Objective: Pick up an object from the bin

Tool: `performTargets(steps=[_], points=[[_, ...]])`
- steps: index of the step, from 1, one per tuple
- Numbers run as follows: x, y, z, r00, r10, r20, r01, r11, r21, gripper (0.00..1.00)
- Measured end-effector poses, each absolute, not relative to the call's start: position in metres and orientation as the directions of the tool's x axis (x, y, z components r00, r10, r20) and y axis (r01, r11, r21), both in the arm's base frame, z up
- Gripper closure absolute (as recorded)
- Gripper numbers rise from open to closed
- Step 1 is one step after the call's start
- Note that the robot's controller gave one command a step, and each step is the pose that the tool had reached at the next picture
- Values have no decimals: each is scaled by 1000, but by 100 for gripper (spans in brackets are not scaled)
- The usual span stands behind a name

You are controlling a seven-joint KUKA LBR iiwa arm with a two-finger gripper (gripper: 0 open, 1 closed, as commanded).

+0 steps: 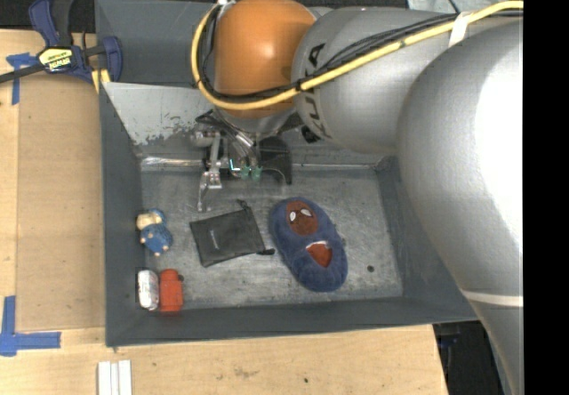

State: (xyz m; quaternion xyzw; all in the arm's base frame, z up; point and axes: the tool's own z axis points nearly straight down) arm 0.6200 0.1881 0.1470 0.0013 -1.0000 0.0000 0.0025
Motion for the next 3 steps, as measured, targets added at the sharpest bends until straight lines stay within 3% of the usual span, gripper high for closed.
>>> performTargets(steps=[1,2,3], points=[[572,120,74,-986,-168,-12,-168,986,10,0],[578,118,79,-986,-165,-30,-165,986,5,100],[586,141,242,-982,-188,-13,-188,982,1,100]])
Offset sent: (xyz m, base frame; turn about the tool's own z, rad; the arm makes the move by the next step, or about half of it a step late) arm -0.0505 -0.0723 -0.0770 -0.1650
